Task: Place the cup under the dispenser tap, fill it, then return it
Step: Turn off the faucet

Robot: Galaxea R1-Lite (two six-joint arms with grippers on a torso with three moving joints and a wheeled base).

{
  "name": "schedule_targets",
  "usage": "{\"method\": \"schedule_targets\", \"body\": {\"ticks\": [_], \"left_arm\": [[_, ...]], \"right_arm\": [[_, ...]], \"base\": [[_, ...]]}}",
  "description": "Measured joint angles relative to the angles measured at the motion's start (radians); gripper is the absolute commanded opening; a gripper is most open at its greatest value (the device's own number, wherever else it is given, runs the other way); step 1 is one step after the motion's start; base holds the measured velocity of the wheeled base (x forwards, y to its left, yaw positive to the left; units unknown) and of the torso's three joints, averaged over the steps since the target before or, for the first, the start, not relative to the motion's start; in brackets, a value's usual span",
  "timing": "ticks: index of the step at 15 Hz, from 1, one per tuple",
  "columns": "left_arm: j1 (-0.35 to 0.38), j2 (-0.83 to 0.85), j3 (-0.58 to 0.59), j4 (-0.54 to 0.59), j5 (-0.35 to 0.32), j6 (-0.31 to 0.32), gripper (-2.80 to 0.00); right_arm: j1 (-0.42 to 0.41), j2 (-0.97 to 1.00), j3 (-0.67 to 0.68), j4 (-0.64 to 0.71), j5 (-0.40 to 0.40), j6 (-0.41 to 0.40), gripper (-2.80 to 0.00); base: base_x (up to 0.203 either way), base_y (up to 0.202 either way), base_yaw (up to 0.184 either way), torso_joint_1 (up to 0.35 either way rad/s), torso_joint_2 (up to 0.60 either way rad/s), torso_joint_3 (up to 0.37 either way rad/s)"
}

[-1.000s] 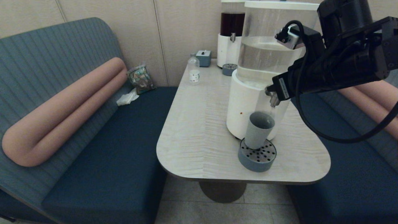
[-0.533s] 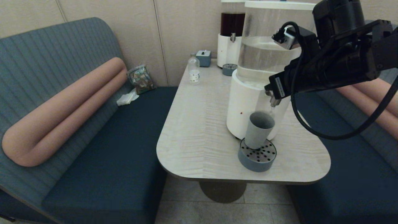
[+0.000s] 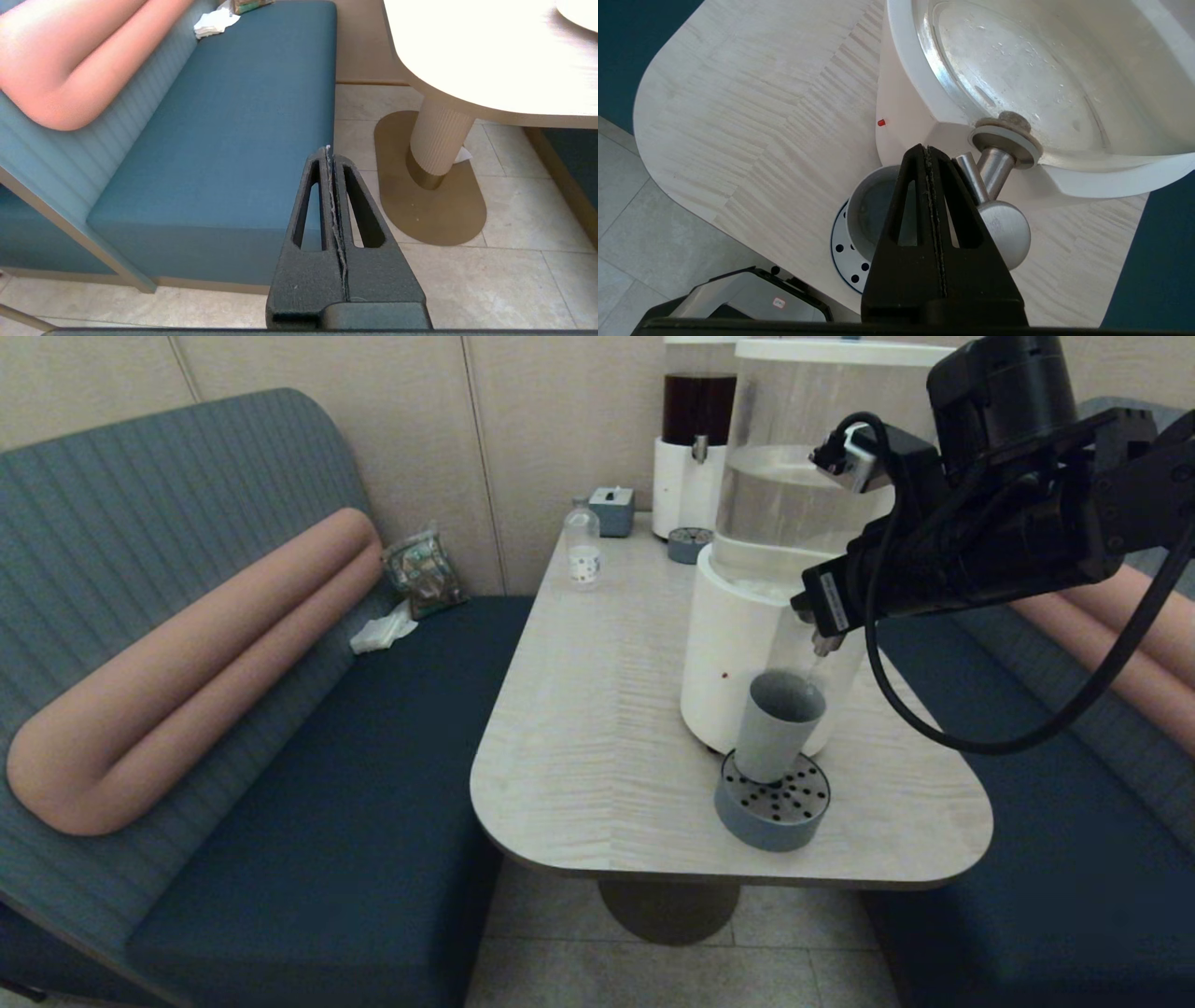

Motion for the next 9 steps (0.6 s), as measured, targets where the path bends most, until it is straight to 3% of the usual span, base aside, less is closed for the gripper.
{"method": "schedule_targets", "body": {"ticks": [9], "left_arm": [[0.0, 0.0, 0.0, 0.0, 0.0, 0.0, -2.8]], "right_arm": [[-0.026, 0.002, -0.013, -0.003, -0.001, -0.013, -2.8]], "base": [[0.0, 0.0, 0.0, 0.0, 0.0, 0.0]]}}
